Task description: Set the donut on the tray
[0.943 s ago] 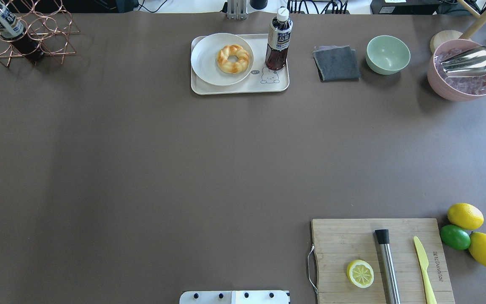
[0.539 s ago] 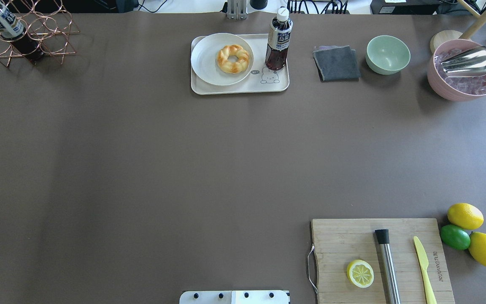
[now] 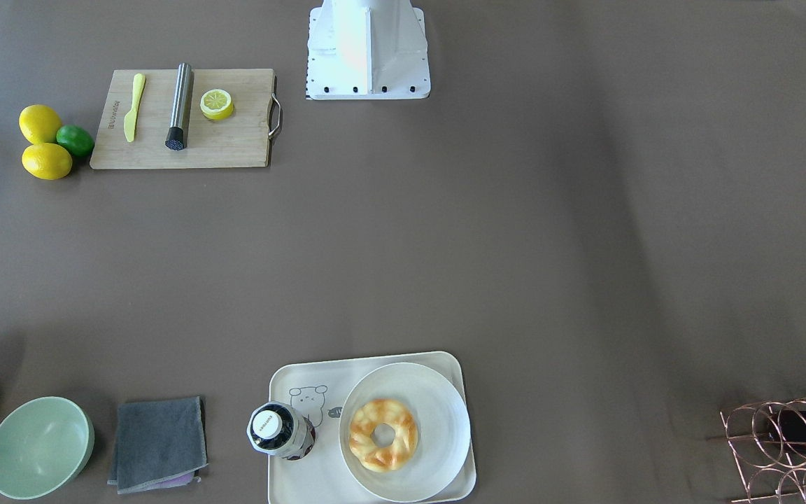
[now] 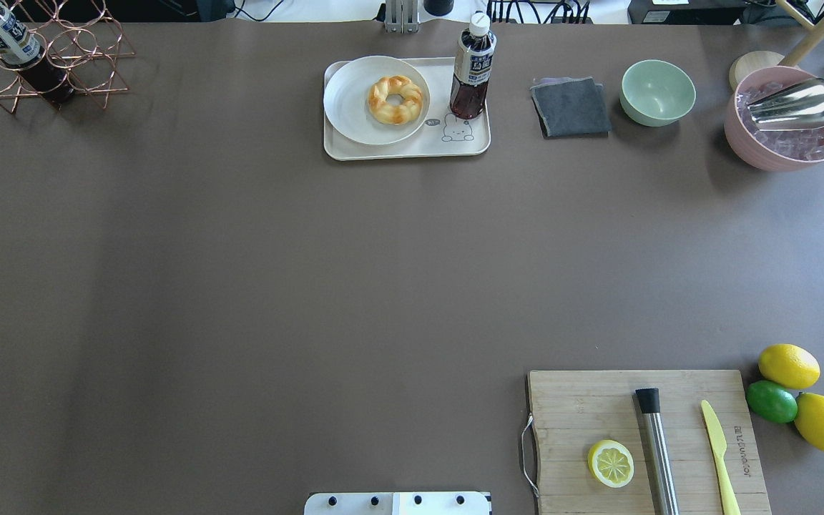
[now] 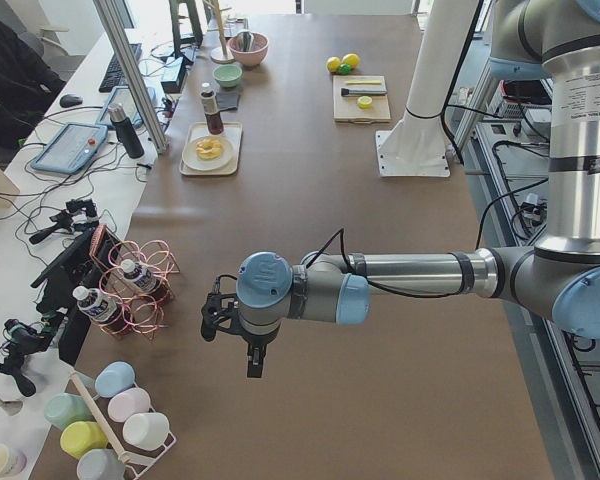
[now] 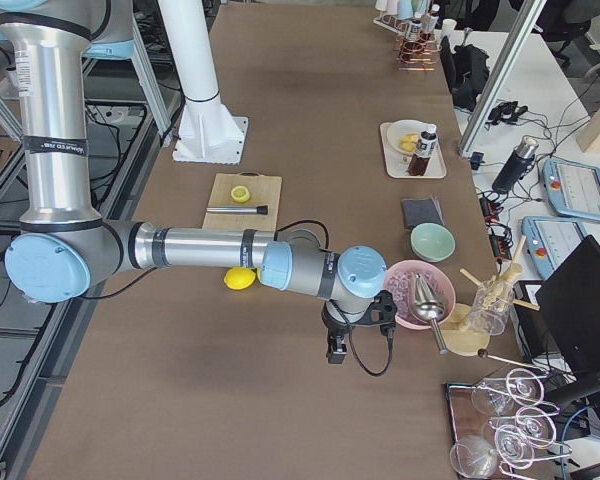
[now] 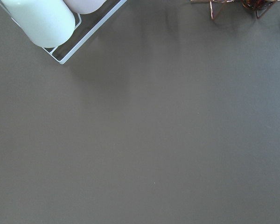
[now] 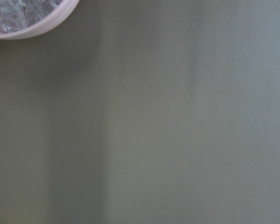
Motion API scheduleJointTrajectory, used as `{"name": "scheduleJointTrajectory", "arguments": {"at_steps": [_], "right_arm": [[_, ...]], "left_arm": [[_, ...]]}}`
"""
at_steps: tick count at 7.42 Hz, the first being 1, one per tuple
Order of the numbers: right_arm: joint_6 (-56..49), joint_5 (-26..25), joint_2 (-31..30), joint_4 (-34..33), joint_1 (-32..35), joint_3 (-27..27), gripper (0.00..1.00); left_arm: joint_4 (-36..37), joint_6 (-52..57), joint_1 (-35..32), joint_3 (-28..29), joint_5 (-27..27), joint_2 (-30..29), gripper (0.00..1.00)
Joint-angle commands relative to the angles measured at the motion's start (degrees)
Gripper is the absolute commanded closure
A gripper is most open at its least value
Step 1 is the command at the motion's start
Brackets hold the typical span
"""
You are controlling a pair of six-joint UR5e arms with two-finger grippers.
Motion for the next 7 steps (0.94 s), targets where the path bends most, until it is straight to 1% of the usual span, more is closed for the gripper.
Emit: {"name": "scheduleJointTrajectory", "arguments": {"at_steps": [1, 3, 4, 5, 7], "right_arm": [[-0.14, -0.07, -0.25, 0.06, 0.18, 0.15, 0.0], [0.38, -0.76, -0.16, -0.03, 0.27, 0.42, 0.0], [0.39, -2.07, 0.1, -0.03, 0.27, 0.42, 0.0], [0.65, -3.39, 0.63, -0.03, 0.18, 0.33, 0.0], [0.74, -3.41, 0.89, -0.03, 0.18, 0.24, 0.0]], "left_arm": [[0.0, 0.18, -0.16, -0.24, 0.32, 0.39, 0.02], [0.01, 0.09, -0.25, 0.02, 0.4, 0.31, 0.02], [0.09, 0.09, -0.25, 0.2, 0.49, 0.13, 0.02], [0.09, 0.18, -0.25, 0.2, 1.71, 0.3, 0.02], [0.09, 0.18, -0.68, -0.07, 1.81, 0.39, 0.02]]}}
